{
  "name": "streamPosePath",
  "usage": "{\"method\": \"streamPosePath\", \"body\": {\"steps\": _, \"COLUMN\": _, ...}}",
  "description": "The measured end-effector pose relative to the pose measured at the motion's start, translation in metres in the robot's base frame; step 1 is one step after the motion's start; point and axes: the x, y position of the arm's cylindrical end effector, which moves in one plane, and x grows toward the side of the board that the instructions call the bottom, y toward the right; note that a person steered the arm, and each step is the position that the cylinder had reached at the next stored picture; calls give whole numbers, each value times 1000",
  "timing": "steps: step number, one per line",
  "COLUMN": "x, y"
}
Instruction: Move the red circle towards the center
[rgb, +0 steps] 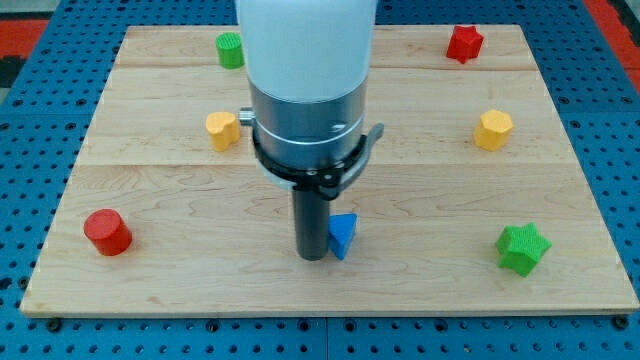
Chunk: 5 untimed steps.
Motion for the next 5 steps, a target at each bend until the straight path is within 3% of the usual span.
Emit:
{"method": "streamPosePath", "body": {"steps": 1, "x": 13, "y": -80}}
{"method": "streamPosePath", "body": {"steps": 5, "x": 14, "y": -176}}
